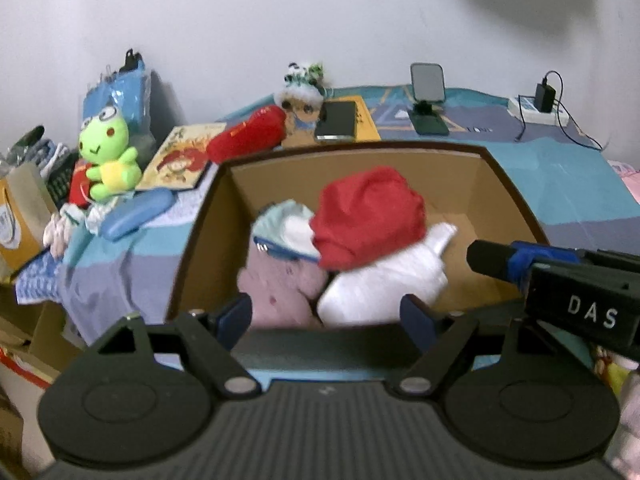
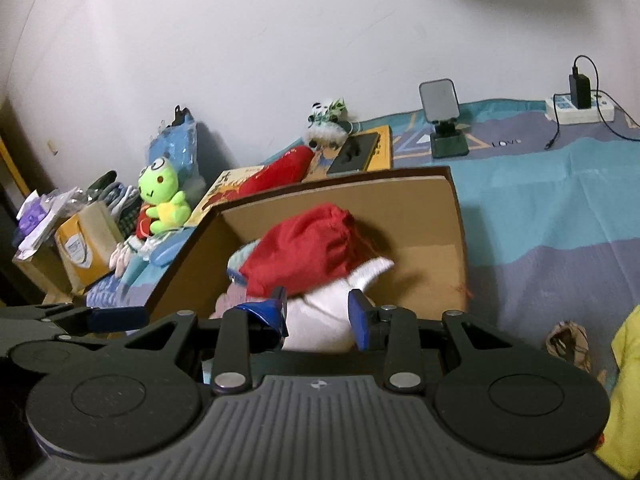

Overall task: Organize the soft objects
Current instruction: 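Move the right gripper to the pile and grasp the brown patterned scarf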

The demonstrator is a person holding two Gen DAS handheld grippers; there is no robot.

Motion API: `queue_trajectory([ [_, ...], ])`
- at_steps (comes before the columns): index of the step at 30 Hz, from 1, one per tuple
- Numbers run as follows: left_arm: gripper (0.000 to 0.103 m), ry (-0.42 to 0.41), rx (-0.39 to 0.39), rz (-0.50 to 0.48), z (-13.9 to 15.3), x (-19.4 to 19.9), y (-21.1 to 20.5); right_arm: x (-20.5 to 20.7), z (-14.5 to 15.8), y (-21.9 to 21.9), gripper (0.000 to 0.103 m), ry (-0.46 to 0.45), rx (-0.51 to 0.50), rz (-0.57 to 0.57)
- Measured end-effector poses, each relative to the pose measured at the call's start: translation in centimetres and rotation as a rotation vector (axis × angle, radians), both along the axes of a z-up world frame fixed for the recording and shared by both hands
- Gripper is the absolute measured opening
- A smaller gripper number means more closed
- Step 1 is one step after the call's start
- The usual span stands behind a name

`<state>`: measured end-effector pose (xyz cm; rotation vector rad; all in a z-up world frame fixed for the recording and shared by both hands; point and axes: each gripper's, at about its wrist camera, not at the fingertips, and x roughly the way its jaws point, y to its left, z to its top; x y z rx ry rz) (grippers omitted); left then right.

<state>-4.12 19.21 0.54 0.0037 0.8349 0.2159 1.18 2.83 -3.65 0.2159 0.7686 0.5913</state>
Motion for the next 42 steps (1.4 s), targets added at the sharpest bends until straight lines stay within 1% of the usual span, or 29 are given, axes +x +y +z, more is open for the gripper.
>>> queue_trajectory([
  [5, 0.082, 0.030, 0.002, 0.005, -1.3, -1.0, -2.1, -0.7, -1.0, -1.6, 0.017, 0.038, 0.005, 0.031],
  [8, 0.082, 0.058, -0.021, 0.003, -2.4, -1.4, -3.2, -1.1, -2.0, -2.4, 0.017, 0.082, 0.003, 0.056],
  [11, 0.082, 0.097, -0.043, -0.006, -3.9, -1.8, -4.3, -1.6, -3.1, -3.1, 0.017, 0.104, -0.019, 0.078],
  [16, 0.082, 0.149, -0.068, -0.039, -5.9, -2.6, -6.8, -2.2, -4.6, -4.7, 0.017, 0.159, -0.019, 0.100],
  [19, 0.082, 0.169, -0.102, -0.081, -6.6, -2.8, -8.3, -2.6, -5.3, -6.1, 0.017, 0.160, -0.032, 0.091],
  [22, 0.082, 0.182, -0.130, -0.137, -7.2, -2.8, -10.3, -2.6, -5.9, -8.1, 0.017, 0.161, -0.048, 0.062],
  [26, 0.082, 0.186, -0.187, -0.216, -7.7, -2.2, -12.9, -2.1, -6.5, -11.8, 0.017, 0.191, -0.033, -0.029],
  [29, 0.082, 0.186, -0.202, -0.279, -8.0, -1.5, -15.0, -1.6, -6.6, -14.3, 0.017, 0.197, -0.008, -0.109],
  [33, 0.083, 0.189, -0.221, -0.350, -8.2, -0.4, -17.4, -0.9, -7.0, -16.9, 0.017, 0.215, 0.010, -0.181],
  [35, 0.083, 0.187, -0.237, -0.386, -8.3, 0.1, -18.6, -0.6, -7.5, -17.8, 0.017, 0.235, 0.021, -0.202],
  [38, 0.083, 0.179, -0.259, -0.420, -8.5, 1.0, -19.8, -0.1, -8.4, -18.4, 0.017, 0.281, 0.038, -0.198],
  [42, 0.083, 0.174, -0.274, -0.440, -9.1, 2.1, -20.6, 0.5, -9.5, -18.9, 0.017, 0.326, 0.058, -0.191],
])
